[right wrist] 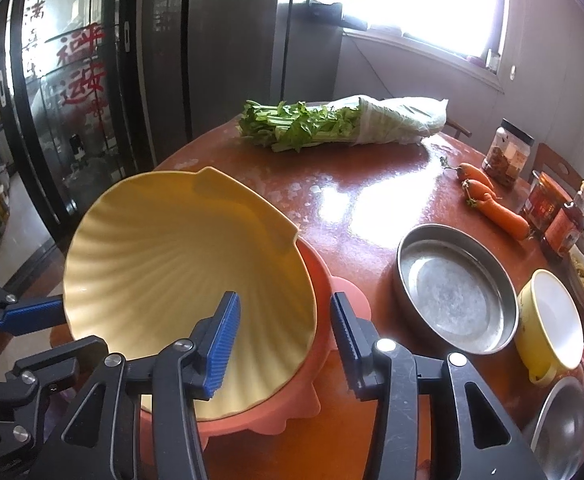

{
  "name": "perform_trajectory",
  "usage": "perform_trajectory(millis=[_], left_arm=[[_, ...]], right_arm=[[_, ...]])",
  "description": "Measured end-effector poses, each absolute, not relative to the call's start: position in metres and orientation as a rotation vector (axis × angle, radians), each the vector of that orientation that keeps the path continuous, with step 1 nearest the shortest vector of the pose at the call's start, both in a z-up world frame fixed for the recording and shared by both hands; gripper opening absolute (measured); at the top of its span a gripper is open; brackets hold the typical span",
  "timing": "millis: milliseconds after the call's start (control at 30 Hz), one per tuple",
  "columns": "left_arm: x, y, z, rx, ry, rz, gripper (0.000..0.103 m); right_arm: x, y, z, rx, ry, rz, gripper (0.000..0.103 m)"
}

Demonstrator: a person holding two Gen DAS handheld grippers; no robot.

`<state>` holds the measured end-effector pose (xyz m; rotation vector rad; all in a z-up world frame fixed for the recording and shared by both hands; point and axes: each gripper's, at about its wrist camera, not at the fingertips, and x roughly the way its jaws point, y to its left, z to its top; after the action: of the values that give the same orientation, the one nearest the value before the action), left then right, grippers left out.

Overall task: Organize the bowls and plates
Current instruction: 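Carry the yellow shell plate over the pink plate and lower it on top, then open both grippers and withdraw from the stacked plates toward the silver tray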

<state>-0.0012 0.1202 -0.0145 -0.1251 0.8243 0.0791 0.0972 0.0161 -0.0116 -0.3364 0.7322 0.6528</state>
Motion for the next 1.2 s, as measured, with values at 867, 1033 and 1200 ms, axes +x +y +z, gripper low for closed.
perform_trajectory(millis=[867, 1033, 1200], left_arm=[[-0.015, 0.133, 0.012, -0.182, 0.745, 0.122, 0.064], [-0.008, 0.116, 0.029, -0.167, 0.706, 0.081, 0.068], [0.007, 0.089, 0.036, -0.155, 0.711, 0.017, 0.068]], right_arm=[[0.09, -0.039, 0.012, -0.254, 0.716, 0.59, 0.052], [0.092, -0.057, 0.017, -0.237, 0.71, 0.566, 0.052], [0.094, -0.075, 0.022, -0.221, 0.703, 0.538, 0.052]])
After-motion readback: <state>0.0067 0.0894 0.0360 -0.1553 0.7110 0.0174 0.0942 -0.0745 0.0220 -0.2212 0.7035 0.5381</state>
